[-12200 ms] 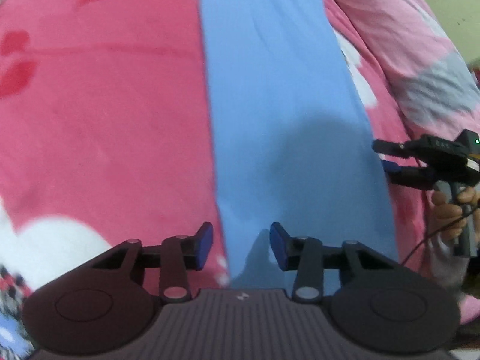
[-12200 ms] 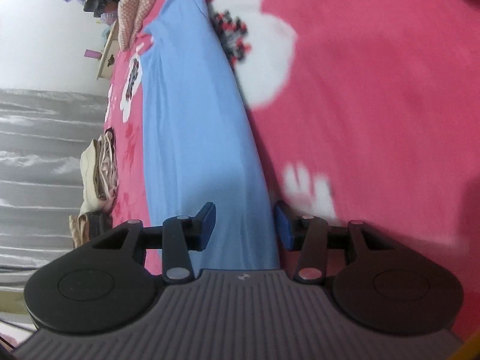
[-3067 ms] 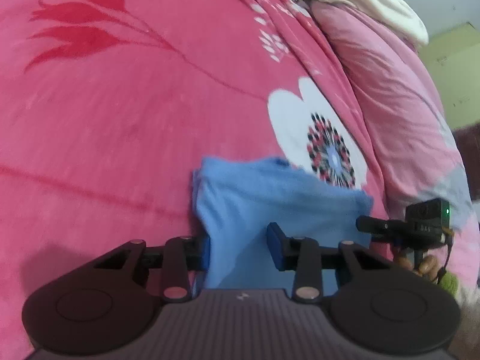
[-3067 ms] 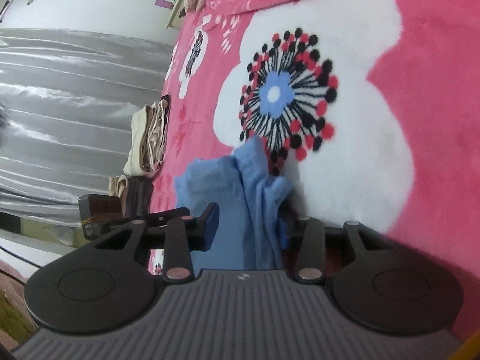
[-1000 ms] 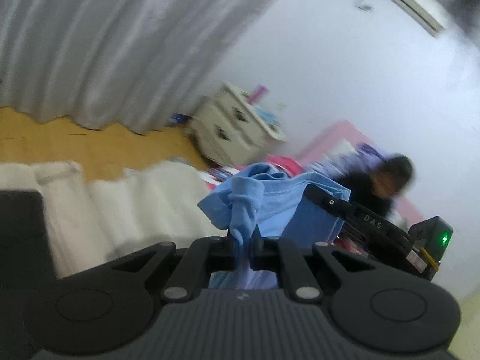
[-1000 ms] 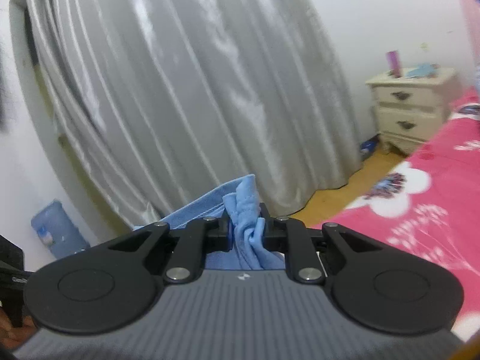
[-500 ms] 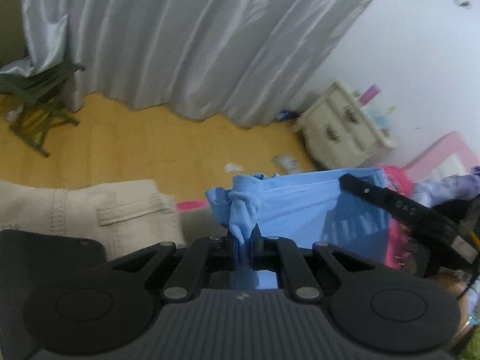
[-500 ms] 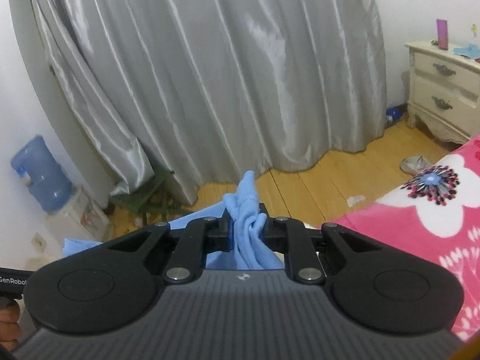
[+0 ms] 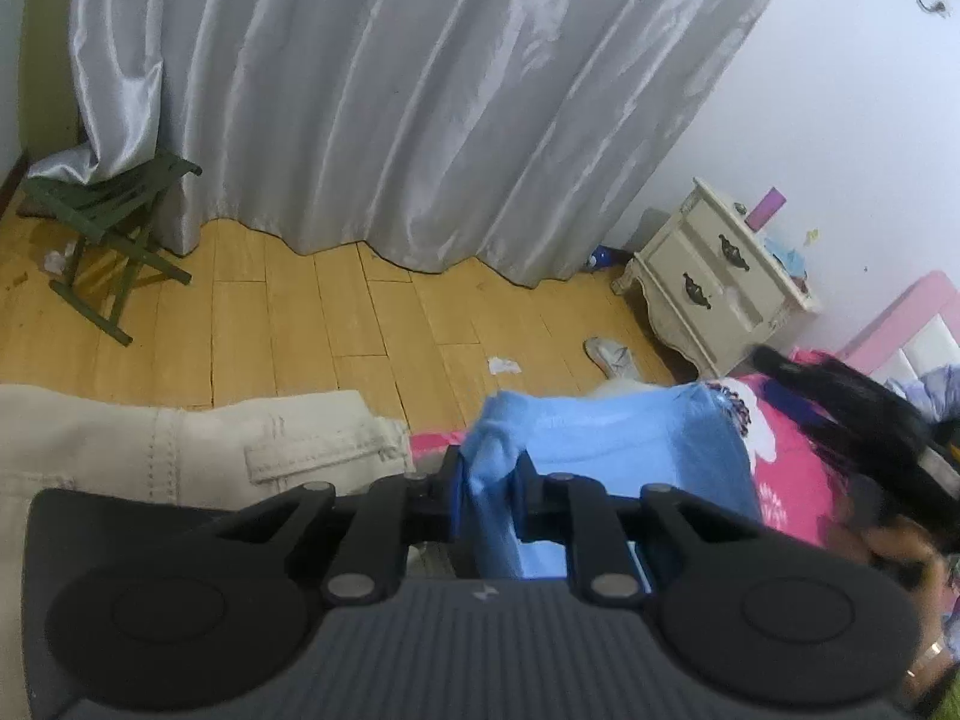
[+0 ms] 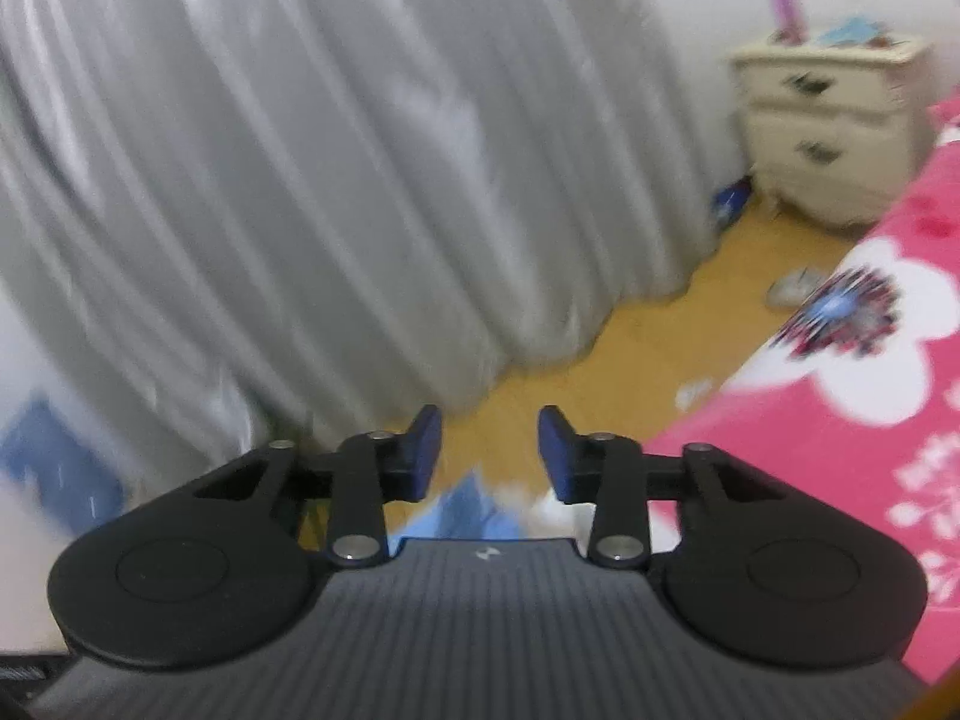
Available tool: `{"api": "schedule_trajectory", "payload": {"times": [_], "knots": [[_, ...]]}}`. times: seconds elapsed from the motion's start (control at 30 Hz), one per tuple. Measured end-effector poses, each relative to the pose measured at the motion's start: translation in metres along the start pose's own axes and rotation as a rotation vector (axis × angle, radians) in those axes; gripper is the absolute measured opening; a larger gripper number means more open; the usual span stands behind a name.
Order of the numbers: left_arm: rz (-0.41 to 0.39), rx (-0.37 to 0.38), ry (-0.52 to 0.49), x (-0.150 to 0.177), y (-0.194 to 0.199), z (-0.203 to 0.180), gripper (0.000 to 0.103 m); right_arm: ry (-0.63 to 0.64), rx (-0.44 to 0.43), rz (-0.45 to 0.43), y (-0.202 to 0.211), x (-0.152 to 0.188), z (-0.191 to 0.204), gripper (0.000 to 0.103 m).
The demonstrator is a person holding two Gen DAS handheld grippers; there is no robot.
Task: Fold clothes
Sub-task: 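Lift the folded T-shirt with both tools and carry it to the clothes stack, then lower the T-shirt onto the beige clothes stack and open both tools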
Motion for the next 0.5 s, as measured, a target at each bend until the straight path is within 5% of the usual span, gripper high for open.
{"api": "schedule_trajectory", "payload": {"times": [0.13, 0.23, 0.3, 0.4, 0.5], "knots": [[-0.074, -0.003, -0.023, -0.016, 0.006, 0.001, 0.021, 0.075, -0.008, -0.034, 0.054, -0.020, 0.007, 0.037], [-0.164, -0.037, -0.063, -0.036, 0.012, 0.001, 0.042, 0.135, -0.067, 0.008, 0.100, -0.009, 0.022, 0.037], [-0.190, -0.006, -0.095, -0.047, 0.017, -0.005, 0.040, 0.169, -0.116, 0.057, 0.128, 0.006, 0.038, 0.034], [-0.065, 0.178, -0.091, -0.050, 0.014, -0.021, 0.038, 0.229, -0.189, 0.155, 0.163, 0.040, 0.061, 0.029], [0.195, 0.342, -0.098, -0.030, -0.006, -0.041, 0.037, 0.333, -0.243, 0.288, 0.187, 0.084, 0.081, 0.023]]}}
Point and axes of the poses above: each gripper's, at about its wrist camera, not at the fingertips, and y roughly against the way its jaws point, z to its left, x to its underside, the point moved 5 cm from there along -y, roughly the way its jaws point, and after that the axes turned 15 degrees about -z, right-handed, at the moved point
